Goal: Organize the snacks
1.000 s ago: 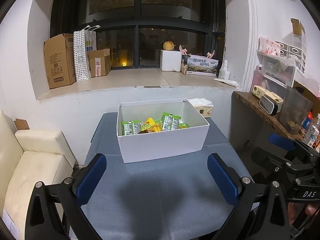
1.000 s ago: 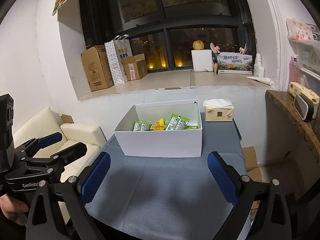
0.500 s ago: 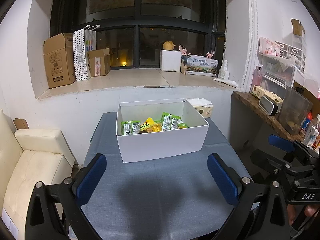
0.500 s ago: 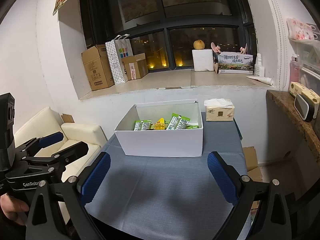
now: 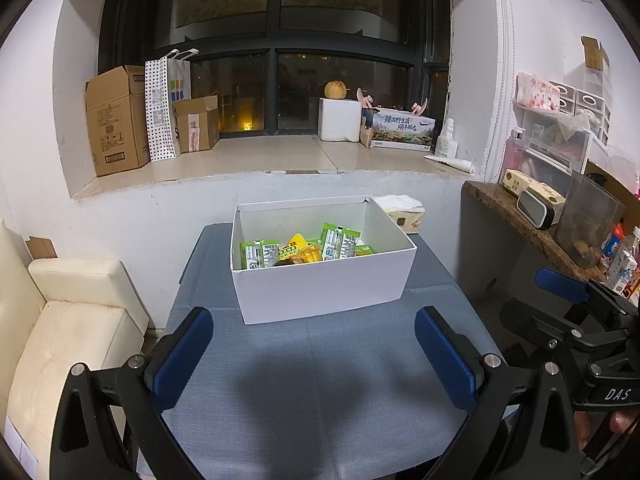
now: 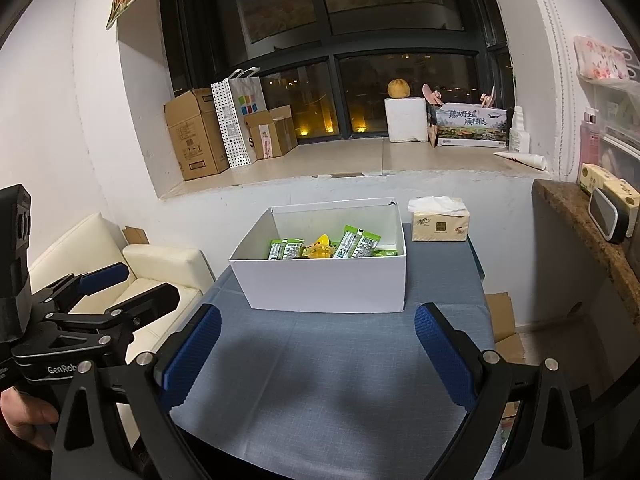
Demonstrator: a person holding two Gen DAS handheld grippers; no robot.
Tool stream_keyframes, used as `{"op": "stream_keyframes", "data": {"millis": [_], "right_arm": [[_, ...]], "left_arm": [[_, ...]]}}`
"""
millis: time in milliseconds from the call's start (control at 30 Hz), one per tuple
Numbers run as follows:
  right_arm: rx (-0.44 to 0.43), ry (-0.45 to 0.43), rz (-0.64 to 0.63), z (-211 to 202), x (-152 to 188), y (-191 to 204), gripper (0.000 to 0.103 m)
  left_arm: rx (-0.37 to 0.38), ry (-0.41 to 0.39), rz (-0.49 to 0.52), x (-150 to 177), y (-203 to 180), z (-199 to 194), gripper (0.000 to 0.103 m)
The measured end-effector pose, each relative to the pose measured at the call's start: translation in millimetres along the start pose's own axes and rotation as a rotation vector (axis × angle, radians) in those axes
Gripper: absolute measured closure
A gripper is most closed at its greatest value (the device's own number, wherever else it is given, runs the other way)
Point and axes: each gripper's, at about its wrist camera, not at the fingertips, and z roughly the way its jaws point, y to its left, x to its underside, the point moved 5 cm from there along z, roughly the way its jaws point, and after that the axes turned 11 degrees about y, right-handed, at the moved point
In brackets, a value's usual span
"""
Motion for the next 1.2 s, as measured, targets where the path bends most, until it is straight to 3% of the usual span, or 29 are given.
{"op": "stream_keyframes", "data": {"millis": [1200], "right_arm": [[-0.004,0.001,-0.006,-0.8,0.9,-1.3,0.003]], "left_arm": [[0.005,0.009,0.010,0.7,-1.2,2.6,0.000]]}}
